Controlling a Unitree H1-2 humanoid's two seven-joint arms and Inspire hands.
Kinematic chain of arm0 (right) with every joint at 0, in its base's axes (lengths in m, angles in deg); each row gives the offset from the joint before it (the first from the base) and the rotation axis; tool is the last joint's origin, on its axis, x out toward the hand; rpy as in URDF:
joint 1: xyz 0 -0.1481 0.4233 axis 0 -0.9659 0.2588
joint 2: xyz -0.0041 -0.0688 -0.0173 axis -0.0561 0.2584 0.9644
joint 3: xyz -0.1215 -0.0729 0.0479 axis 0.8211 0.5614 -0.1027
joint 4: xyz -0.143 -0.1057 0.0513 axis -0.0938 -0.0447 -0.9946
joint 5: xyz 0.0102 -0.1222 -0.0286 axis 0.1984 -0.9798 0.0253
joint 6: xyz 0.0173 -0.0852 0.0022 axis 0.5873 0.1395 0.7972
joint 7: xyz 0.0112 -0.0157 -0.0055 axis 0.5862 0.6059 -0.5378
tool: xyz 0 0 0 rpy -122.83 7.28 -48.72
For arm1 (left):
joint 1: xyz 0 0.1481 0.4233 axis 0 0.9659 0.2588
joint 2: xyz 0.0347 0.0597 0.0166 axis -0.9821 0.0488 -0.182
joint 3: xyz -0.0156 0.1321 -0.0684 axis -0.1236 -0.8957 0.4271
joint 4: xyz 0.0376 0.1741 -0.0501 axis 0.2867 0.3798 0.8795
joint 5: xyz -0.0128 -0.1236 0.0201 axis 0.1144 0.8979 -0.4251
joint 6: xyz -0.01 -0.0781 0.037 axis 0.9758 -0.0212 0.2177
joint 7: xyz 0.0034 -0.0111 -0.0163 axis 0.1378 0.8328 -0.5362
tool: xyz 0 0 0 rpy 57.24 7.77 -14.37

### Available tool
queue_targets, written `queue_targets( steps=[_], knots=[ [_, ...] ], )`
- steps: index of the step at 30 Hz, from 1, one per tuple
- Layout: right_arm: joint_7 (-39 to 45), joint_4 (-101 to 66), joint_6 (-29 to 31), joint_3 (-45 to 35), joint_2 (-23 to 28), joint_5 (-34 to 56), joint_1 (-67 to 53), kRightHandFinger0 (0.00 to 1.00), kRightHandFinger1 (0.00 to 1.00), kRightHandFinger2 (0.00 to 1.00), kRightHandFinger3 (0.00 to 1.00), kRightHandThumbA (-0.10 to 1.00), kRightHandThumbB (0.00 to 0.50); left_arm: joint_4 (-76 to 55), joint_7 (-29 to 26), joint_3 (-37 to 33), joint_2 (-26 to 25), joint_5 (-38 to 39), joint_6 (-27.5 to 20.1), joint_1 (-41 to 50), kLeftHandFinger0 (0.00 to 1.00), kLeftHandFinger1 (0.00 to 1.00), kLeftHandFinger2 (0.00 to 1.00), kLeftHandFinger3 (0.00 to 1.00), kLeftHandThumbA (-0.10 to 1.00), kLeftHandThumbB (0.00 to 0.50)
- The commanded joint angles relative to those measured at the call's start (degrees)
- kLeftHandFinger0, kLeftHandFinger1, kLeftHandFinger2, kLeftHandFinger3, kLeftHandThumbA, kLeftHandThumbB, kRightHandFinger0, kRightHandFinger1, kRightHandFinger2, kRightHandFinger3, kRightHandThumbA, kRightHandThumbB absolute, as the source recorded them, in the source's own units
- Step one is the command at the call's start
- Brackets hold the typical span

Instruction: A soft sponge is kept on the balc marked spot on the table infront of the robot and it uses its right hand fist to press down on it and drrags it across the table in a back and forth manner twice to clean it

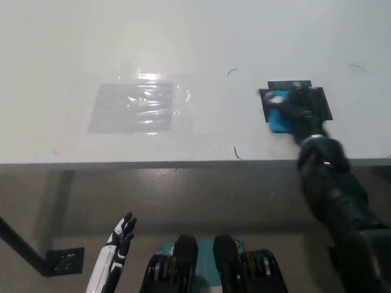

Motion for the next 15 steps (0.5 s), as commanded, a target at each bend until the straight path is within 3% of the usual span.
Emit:
queue_targets(
  steps=[1, 12, 15],
  knots=[
    [-0.4, -0.4, -1.8, 2.0, -1.2, -2.1, 1.9, 0.0, 0.0, 0.0, 0.0, 1.0, 0.161, -0.7, -0.5, -0.2, -0.3, -0.3, -2.5, -0.7, 1.0, 1.0, 1.0, 1.0, 1.0, 0.0],
    [0.1, 1.1, -1.8, 1.6, 1.4, -1.1, -0.1, 0.0, 0.0, 0.0, 0.01, 1.0, 0.121, -1.1, -0.6, -0.2, -0.5, -0.4, -2.3, -0.2, 1.0, 1.0, 0.96, 1.0, 1.0, 0.001],
    [0.0, 1.4, -2.1, 1.1, 2.6, -0.7, -0.4, 0.0, 0.0, 0.0, 0.02, 1.0, 0.129, -1.0, -0.6, -0.2, -0.4, -0.3, -2.4, -0.2, 1.0, 1.0, 0.95, 1.0, 1.0, 0.0]
  ],
)
